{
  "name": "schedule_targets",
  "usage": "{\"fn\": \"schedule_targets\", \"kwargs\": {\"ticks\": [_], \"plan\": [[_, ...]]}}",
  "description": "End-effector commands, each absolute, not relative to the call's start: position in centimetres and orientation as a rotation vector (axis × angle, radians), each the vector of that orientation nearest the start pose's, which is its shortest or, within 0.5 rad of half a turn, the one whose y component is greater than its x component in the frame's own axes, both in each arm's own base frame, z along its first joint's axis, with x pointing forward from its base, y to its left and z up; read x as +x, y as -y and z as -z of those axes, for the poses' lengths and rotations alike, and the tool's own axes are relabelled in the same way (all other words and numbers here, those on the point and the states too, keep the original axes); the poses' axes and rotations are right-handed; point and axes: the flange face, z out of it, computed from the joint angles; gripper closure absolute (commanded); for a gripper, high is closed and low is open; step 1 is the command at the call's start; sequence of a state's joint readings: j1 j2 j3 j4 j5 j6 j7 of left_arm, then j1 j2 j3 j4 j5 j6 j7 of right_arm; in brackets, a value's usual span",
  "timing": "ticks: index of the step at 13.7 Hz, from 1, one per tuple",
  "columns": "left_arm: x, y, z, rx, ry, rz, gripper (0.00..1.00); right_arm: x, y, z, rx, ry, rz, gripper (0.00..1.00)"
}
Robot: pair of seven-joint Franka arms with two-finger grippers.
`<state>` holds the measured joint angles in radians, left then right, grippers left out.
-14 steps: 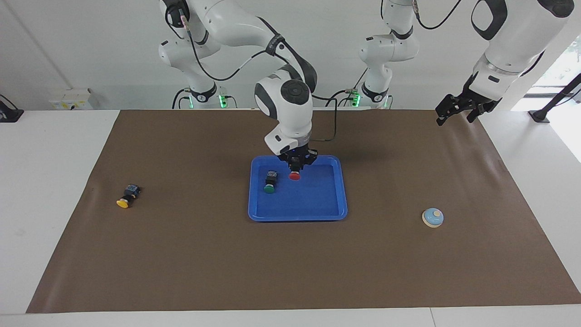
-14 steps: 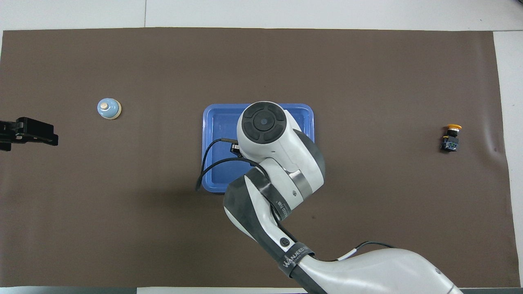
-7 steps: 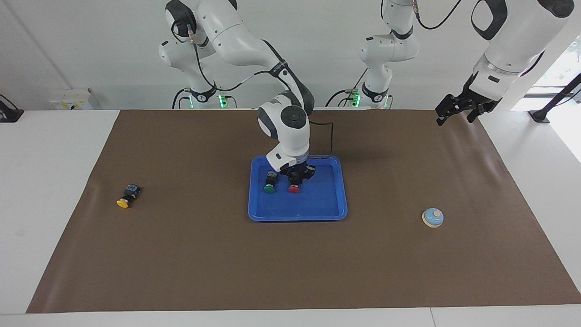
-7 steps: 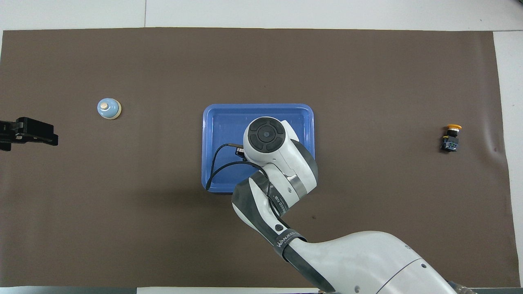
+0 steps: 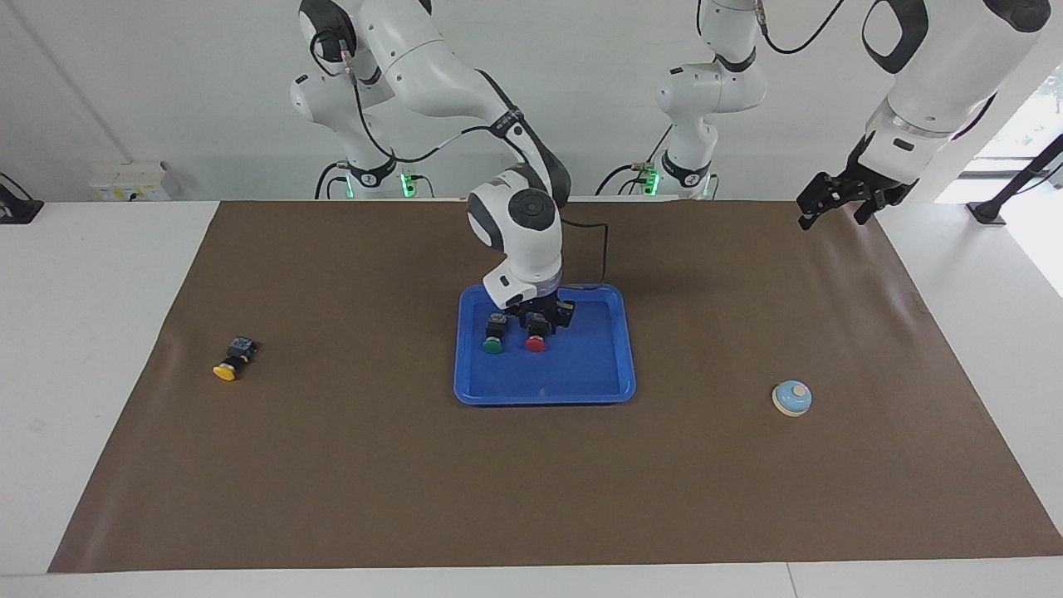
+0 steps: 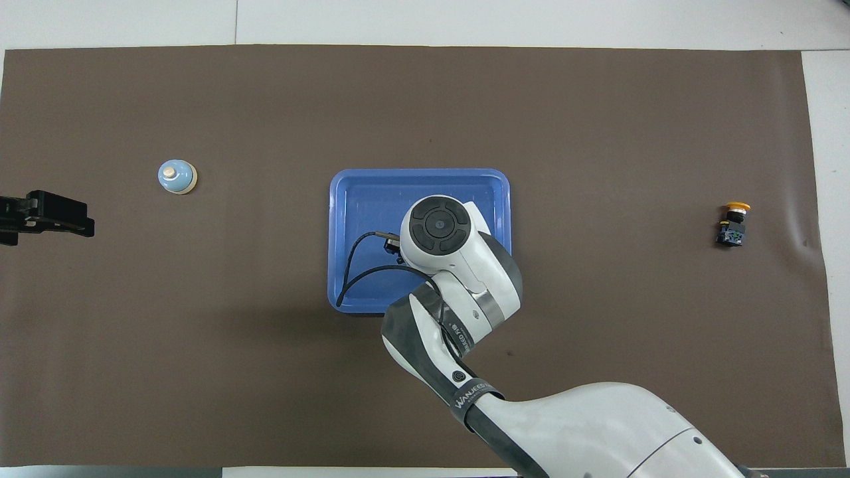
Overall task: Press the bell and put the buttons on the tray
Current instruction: 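Place the red button in the tray beside the green one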
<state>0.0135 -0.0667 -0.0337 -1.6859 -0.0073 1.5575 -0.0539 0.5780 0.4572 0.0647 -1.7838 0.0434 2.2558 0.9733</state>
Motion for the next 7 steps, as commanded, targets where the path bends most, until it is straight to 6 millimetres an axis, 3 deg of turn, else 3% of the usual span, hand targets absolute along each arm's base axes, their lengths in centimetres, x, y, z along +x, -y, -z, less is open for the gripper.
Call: {"fn": "schedule_targets", "kwargs": {"ticks": [1,2,4,5,7], "plan": [[52.8,1.2,-60.9,-3.155,0.073,-0.108,0.0,54.2,-37.6,-33.7,-2.996,-0.731,-0.05,0.0],[52.8,1.2,-60.9,-3.155,0.073,-0.108,0.0,55.1,-36.0,-35.0,-2.994,-0.77,-0.057,0.0],[52.8,1.2,-60.9,-3.155,0.073,-0.108,0.0,57.4,-30.5,-39.0,-2.955,-0.878,-0.027,0.0],[52.8,1.2,-60.9,-3.155,0.073,-0.108,0.0,58.5,-26.9,-40.9,-2.952,-0.9,-0.023,0.0],[52.8,1.2,-60.9,-3.155,0.073,-0.108,0.0,59.8,-19.5,-43.2,-3.011,-0.766,-0.052,0.0]]}}
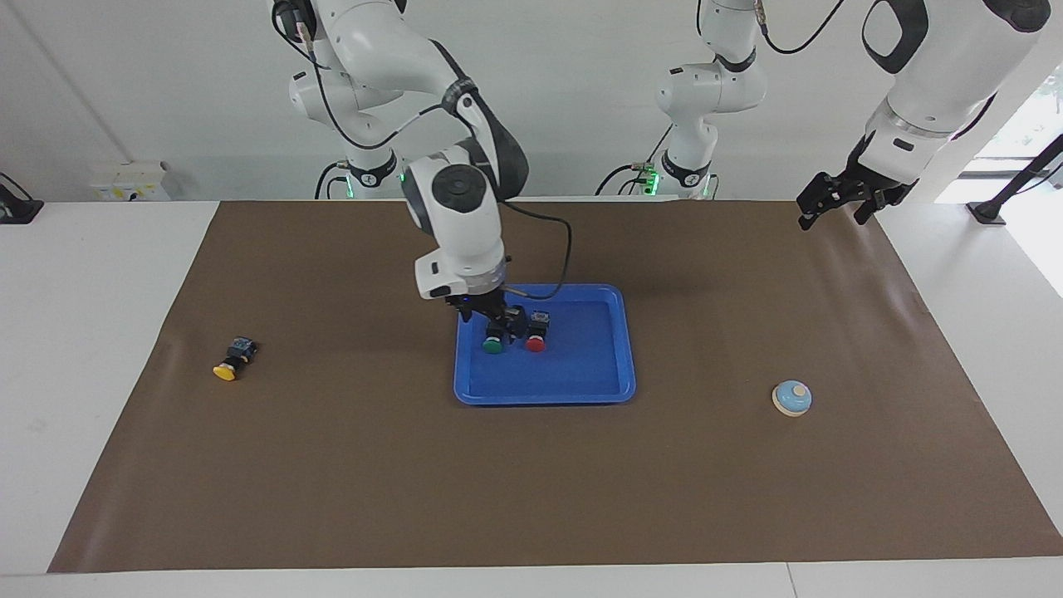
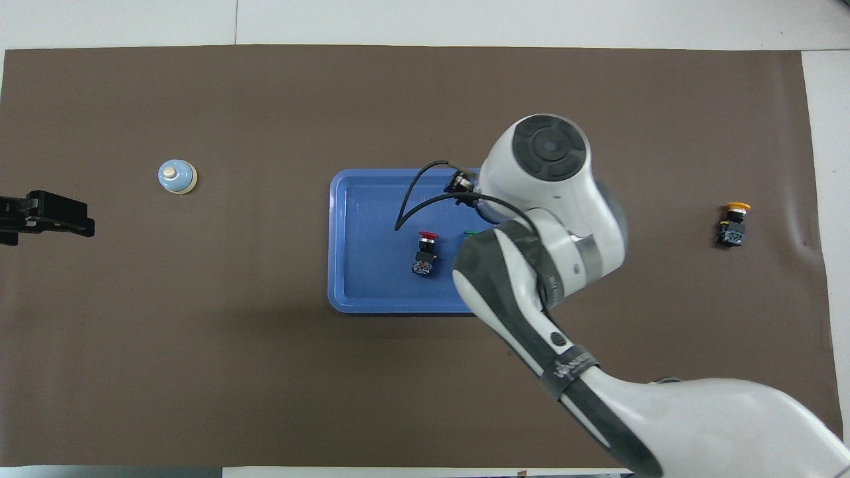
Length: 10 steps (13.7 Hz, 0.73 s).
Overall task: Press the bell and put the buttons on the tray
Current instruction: 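Withdraw the right gripper to the yellow-capped button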
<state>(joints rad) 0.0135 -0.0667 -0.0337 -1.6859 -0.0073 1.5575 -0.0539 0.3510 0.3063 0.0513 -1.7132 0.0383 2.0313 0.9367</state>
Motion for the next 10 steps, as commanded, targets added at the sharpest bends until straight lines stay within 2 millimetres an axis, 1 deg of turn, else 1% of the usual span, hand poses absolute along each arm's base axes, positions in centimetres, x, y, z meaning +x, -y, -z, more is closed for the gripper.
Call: {"fn": "schedule_targets", "kwargs": {"ticks": [1,2,3,4,5,6,7,9,10], "plan": [[52.8,1.2,-60.9,-3.155,0.073,-0.108,0.0,60.5,-15.4,-43.7,-3.031,-0.724,-0.068,0.0],[52.8,1.2,-60.9,-3.155,0.073,-0.108,0.0,61.1,-11.1,-43.9,-3.068,-0.674,-0.067,0.0],[52.8,1.2,-60.8,-3.155,0.073,-0.11,0.0,61.6,-7.7,-43.8,-3.103,-0.605,-0.065,0.0],[52.8,1.2,-60.9,-3.155,0.073,-0.108,0.0,61.7,-4.2,-43.1,-3.124,-0.535,-0.07,0.0],[52.8,1.2,-60.9,-3.155,0.073,-0.108,0.0,61.2,-0.9,-42.2,-3.137,-0.493,-0.083,0.0],[52.8,1.2,-60.8,-3.155,0.073,-0.11,0.0,60.6,2.6,-41.2,-3.145,-0.478,-0.058,0.0],[52.8,1.2,-60.9,-3.155,0.073,-0.108,0.0,59.8,5.4,-40.3,-3.161,-0.458,-0.035,0.0],[52.8,1.2,-60.9,-3.155,0.073,-0.108,0.0,58.6,9.5,-38.4,-3.199,-0.422,0.034,0.0],[52.8,1.2,-60.9,-3.155,0.073,-0.108,0.0,58.0,11.3,-37.6,-3.2,-0.432,0.058,0.0]]}}
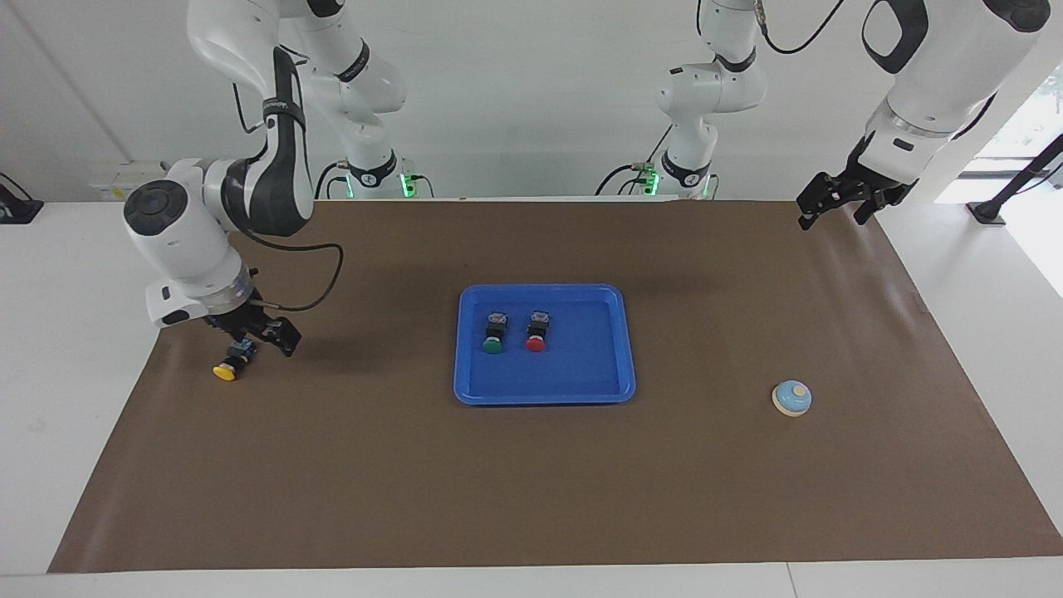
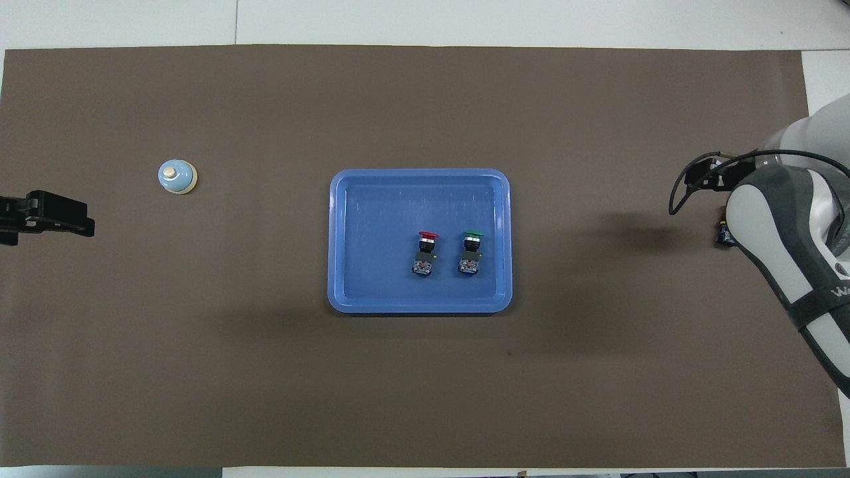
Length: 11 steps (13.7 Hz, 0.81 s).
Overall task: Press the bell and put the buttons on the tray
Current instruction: 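Withdraw the right gripper to the yellow-capped button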
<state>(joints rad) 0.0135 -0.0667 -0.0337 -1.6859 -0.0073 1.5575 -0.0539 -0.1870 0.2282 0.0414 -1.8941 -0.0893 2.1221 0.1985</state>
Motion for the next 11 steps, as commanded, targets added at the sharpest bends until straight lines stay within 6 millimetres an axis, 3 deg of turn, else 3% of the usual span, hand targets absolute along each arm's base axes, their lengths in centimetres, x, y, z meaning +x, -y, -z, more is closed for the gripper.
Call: {"fn": "schedule_targets", "kwargs": {"ticks": [1,4,11], "plan": [[52.8,1.2,-60.9,-3.155,0.073,-0.108,0.0,57.6,12.4,-36.6,-3.197,-0.446,0.071,0.0],[52.8,1.2,-60.9,-3.155,0.073,-0.108,0.0,57.5,14.9,-33.4,-3.183,-0.48,0.134,0.0],[52.8,1.2,-60.9,-3.155,0.073,-0.108,0.0,55.6,15.6,-29.2,-3.173,-0.471,0.131,0.0]]}}
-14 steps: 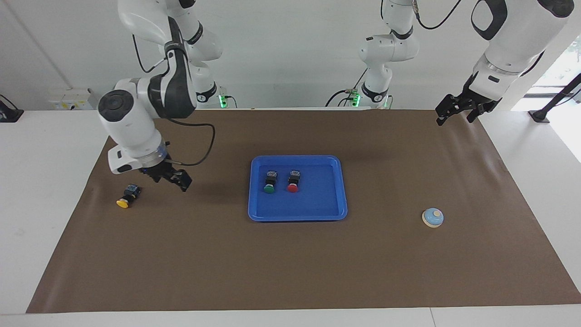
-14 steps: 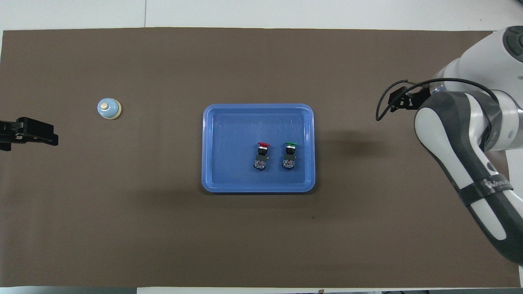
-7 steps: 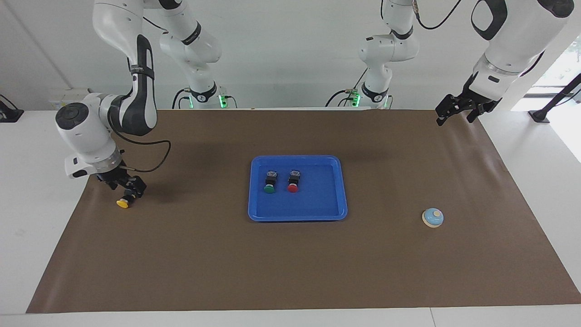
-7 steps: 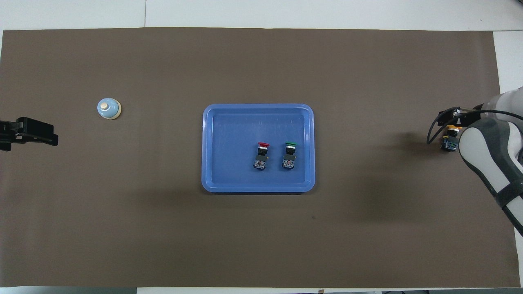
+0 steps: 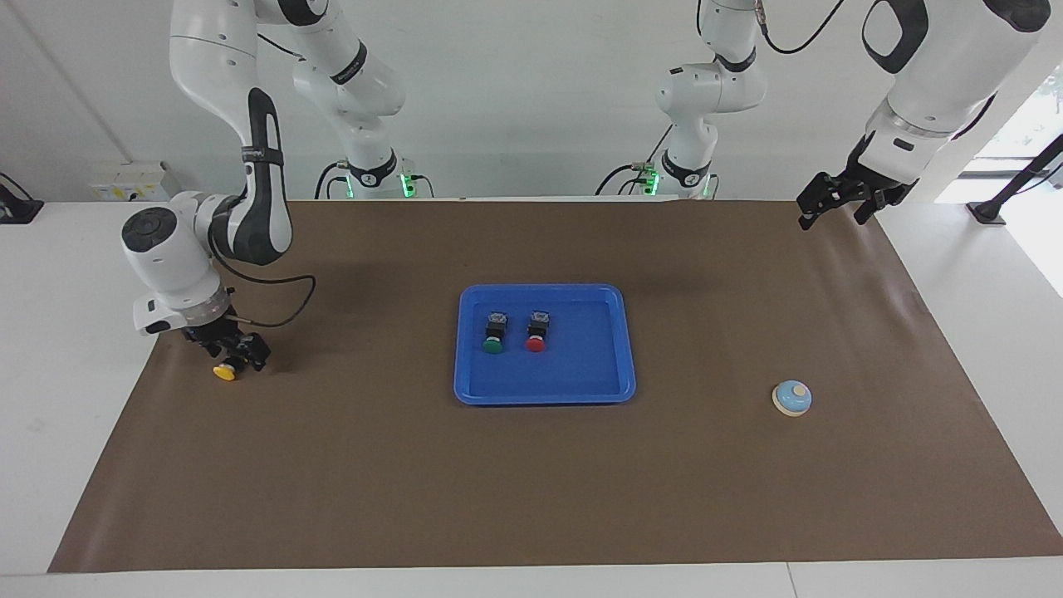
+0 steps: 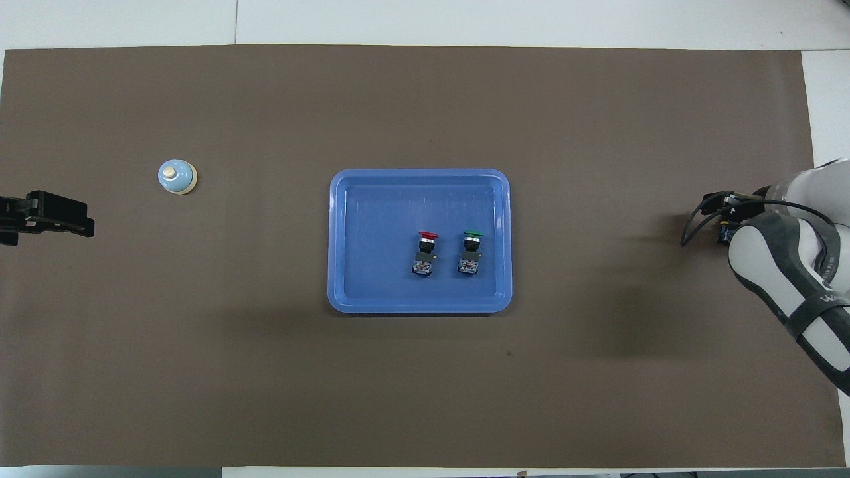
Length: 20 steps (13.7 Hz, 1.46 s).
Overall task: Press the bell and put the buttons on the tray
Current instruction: 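Grasp the yellow button with the right gripper and lift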
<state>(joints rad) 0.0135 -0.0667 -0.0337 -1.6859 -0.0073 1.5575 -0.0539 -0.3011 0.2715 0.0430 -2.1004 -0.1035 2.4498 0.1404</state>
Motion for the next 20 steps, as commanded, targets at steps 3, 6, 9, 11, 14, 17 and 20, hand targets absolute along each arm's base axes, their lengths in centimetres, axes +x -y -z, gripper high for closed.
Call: {"fn": "schedule_targets", "kwargs": {"ticks": [3,6,9,11,14,17,20], "plan": [[52.8,1.2,-60.9,-3.155,0.073,-0.108,0.0,55.4,16.1,-29.0,-3.181,-0.422,0.116,0.61],[52.8,1.2,-60.9,-3.155,0.073,-0.108,0.0,55.3,16.0,-29.0,-3.19,-0.362,0.094,1.0],[52.8,1.2,-60.9,-3.155,0.073,-0.108,0.0,56.2,14.7,-30.5,-3.198,-0.305,0.075,1.0],[52.8,1.2,-60.9,-3.155,0.073,-0.108,0.0,57.9,11.6,-32.2,-3.203,-0.238,0.059,1.0],[52.9,1.3,-60.8,-3.155,0.076,-0.105,0.0,60.9,4.6,-36.4,-3.2,-0.269,0.015,1.0],[52.8,1.5,-60.9,-3.155,0.068,-0.108,0.0,62.9,-6.9,-40.7,-3.187,-0.379,0.011,1.0],[52.8,1.2,-60.9,-3.155,0.078,-0.108,0.0,62.1,-18.0,-43.4,-3.141,-0.41,-0.064,1.0]]}}
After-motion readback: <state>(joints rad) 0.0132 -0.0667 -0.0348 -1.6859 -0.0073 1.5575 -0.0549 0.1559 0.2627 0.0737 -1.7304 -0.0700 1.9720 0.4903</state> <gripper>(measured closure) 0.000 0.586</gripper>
